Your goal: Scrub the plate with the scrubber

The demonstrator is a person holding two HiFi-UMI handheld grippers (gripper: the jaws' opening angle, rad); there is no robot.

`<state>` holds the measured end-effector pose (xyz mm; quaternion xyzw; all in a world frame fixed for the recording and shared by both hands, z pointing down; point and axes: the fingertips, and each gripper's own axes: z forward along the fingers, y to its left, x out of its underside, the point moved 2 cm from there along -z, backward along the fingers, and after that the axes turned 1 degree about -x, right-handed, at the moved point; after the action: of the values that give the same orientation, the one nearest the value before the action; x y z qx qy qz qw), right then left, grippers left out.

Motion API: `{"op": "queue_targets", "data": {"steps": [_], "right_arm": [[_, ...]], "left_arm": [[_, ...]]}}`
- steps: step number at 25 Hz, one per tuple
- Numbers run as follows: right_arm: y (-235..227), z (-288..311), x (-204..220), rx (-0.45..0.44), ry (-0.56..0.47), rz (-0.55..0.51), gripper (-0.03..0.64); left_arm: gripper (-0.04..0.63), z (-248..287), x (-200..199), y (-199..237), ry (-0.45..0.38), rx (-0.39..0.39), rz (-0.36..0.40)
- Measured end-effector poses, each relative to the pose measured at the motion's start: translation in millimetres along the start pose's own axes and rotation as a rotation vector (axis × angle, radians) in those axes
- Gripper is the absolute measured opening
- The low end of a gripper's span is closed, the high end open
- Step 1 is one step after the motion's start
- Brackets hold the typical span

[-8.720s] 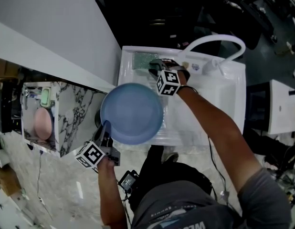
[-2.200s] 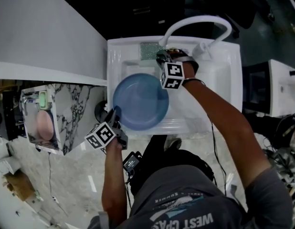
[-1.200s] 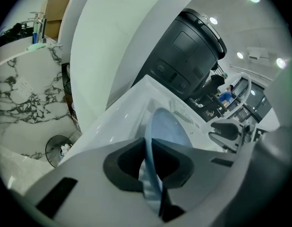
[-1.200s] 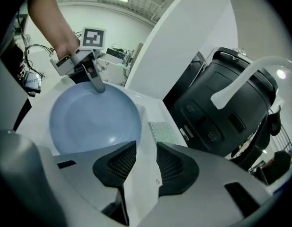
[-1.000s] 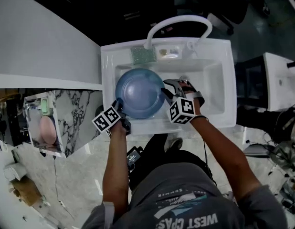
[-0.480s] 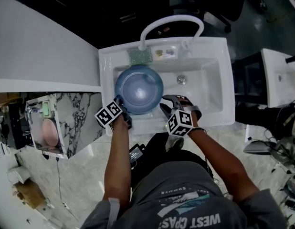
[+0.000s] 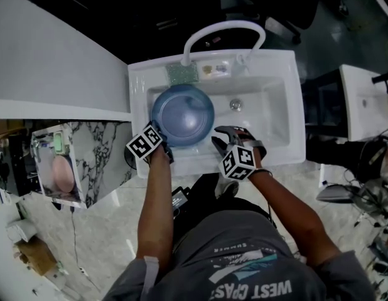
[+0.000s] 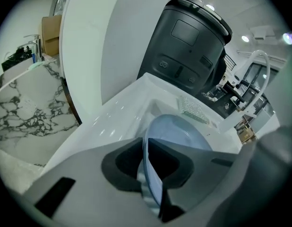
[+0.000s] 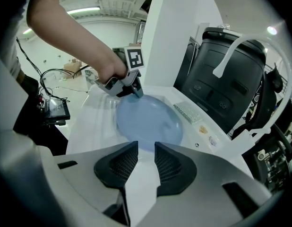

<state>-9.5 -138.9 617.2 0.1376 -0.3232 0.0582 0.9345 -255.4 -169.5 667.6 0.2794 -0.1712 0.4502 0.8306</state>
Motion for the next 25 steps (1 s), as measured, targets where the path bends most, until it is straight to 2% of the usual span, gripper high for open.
{"op": "queue_targets", "data": {"steps": [5, 9, 11, 18, 23, 25], "right_arm": [[1, 0, 6, -0.02, 0.007, 0.045, 0.13], [-14, 15, 19, -0.04, 0.013, 0.242, 0.132], [-26, 18, 25, -0.028, 0.021, 0.304, 0.132], [-46, 10, 24, 0.019, 0.018, 0.305, 0.132], [-49, -10, 5, 0.057, -0.041, 0.28, 0.127], [-49, -21, -8, 0.066, -0.078, 0.276, 0.106]], "left_arm": [[0.041, -5, -5, -9, -0.007, -0.009, 0.085], [0.043, -6, -9, -11, -0.014, -0.016, 0.144], [0.043, -9, -13, -14, -0.027, -0.019, 0.18], [0.043, -23, -24, -23, -0.069, -0.006, 0.215], [0.043, -48, -46, -46, -0.148, 0.051, 0.254], [0.043, -64, -57, -56, -0.19, 0.075, 0.281]]}}
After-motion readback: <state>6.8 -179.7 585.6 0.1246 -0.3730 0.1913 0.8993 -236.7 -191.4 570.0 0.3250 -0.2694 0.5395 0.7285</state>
